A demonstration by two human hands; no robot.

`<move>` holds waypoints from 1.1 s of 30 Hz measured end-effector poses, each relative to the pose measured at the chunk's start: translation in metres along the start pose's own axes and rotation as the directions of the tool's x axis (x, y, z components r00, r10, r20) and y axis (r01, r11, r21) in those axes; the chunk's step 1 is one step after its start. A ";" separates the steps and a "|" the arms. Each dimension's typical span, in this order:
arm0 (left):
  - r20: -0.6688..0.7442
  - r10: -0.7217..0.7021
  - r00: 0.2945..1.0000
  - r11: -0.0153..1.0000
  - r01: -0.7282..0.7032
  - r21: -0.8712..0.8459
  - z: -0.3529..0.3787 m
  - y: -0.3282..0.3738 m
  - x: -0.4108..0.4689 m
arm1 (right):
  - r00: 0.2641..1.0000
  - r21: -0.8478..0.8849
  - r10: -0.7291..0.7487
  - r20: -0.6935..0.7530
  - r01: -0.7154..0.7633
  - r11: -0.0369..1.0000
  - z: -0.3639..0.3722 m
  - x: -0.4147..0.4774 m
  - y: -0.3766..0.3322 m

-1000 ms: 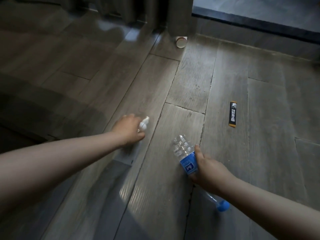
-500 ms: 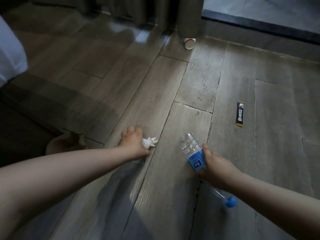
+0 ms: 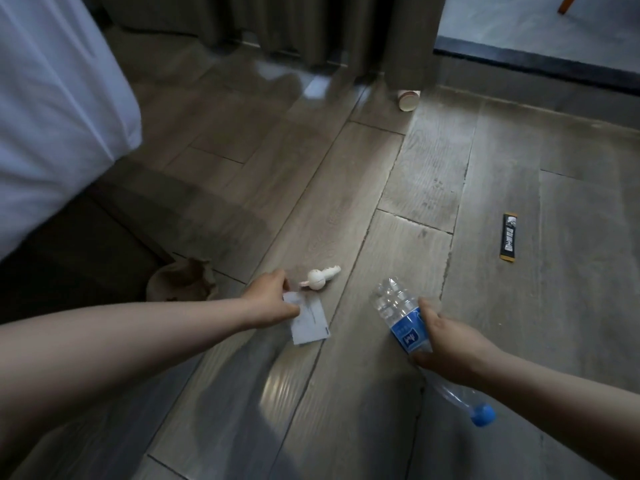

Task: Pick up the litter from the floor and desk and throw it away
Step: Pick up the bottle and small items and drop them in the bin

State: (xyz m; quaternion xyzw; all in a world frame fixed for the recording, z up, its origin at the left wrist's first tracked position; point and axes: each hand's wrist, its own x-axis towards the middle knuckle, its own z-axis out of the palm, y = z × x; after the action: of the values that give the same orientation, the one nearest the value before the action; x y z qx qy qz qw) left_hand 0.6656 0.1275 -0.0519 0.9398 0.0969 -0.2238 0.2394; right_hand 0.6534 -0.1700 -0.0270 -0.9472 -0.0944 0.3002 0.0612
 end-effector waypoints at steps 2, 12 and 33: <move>0.000 -0.005 1.000 1.000 0.005 0.000 0.004 -0.005 -0.004 | 1.000 -0.001 -0.003 0.001 0.003 1.000 -0.001 0.002 -0.007; -0.023 0.245 0.969 0.931 -0.229 0.285 0.005 0.038 0.029 | 1.000 0.036 -0.027 0.006 0.027 0.999 -0.004 0.005 -0.007; 0.172 0.249 0.953 0.874 -0.297 0.383 0.007 0.014 -0.006 | 1.000 0.005 -0.019 0.009 0.019 1.000 0.001 0.010 -0.003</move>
State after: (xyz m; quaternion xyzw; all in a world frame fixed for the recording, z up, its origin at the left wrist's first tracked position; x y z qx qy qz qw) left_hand 0.6614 0.1112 -0.0488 0.9582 -0.0994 -0.2577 0.0742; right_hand 0.6602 -0.1647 -0.0331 -0.9447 -0.1028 0.3044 0.0661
